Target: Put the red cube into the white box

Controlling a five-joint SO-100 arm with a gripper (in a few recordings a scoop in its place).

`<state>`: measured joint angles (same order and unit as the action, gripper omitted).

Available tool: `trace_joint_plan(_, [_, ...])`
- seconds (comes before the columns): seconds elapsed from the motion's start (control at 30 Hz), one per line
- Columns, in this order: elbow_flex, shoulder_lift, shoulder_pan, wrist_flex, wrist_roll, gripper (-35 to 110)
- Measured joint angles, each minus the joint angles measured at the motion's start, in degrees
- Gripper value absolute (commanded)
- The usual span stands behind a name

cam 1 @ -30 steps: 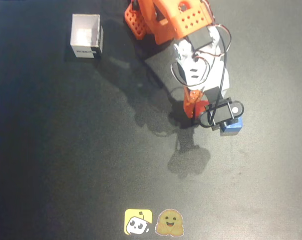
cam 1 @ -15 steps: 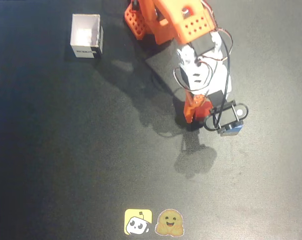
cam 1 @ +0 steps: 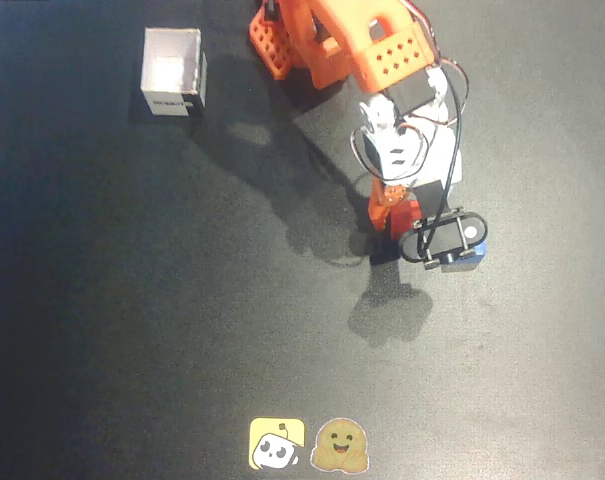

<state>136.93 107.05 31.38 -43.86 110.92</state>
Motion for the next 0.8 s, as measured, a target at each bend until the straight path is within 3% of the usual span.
trace_joint_plan(0.27, [-1.8,-0.2,-0.1,-3.9,6.7,23])
trace_joint_plan(0.8, [-4.2,-4.5,2.3,-1.7,9.9,23])
